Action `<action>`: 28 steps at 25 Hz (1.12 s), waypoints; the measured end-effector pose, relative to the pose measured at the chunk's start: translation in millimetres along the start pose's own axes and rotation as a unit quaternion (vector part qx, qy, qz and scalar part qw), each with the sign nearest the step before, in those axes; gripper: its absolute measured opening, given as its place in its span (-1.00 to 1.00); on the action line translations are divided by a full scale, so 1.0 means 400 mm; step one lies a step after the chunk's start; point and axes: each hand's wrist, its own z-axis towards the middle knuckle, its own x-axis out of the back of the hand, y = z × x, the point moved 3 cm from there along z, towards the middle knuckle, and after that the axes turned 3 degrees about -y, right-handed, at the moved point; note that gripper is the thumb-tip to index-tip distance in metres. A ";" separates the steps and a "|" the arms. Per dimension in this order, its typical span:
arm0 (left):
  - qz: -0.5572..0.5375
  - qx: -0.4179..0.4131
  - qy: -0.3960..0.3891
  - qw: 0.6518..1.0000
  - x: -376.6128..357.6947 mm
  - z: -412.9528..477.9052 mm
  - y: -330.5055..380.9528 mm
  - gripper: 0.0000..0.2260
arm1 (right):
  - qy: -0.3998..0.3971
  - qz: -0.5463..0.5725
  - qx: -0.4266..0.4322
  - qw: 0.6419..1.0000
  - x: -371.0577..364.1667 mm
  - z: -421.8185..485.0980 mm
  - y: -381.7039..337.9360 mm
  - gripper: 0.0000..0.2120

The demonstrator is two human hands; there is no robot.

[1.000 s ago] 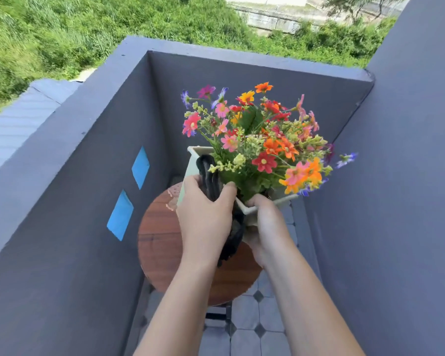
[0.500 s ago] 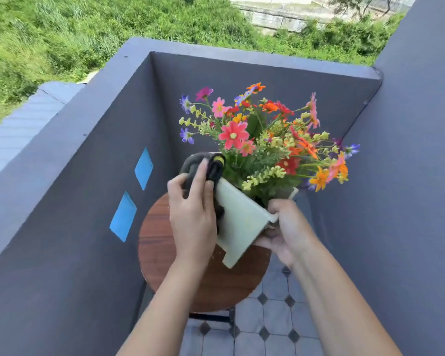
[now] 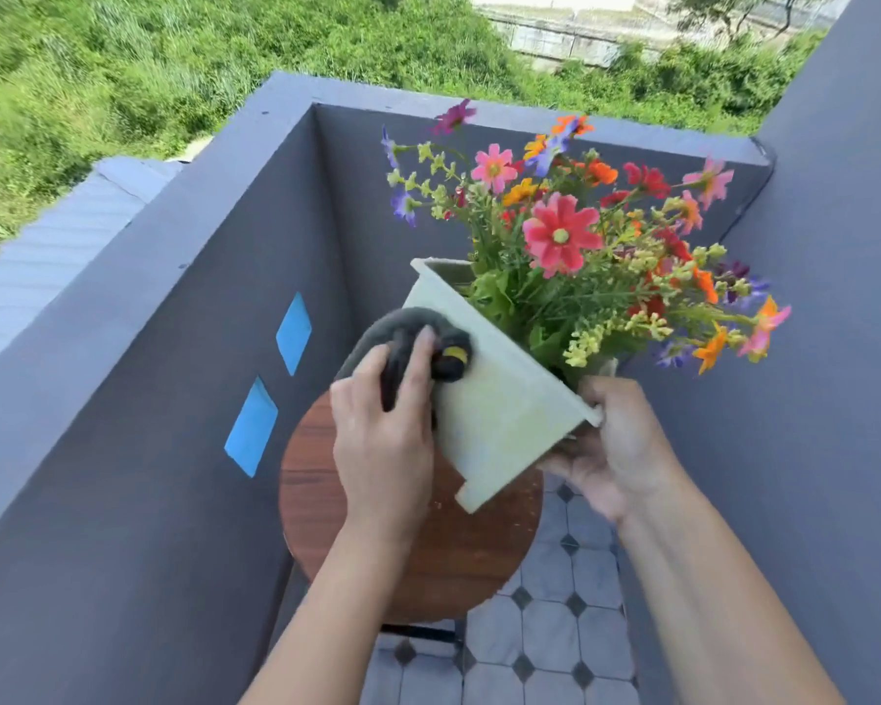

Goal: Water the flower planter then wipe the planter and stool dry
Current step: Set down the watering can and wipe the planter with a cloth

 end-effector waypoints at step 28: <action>-0.173 0.224 -0.103 0.954 0.058 0.150 0.019 -0.68 | 0.015 -0.009 0.036 0.999 0.013 -0.068 -0.037 -0.73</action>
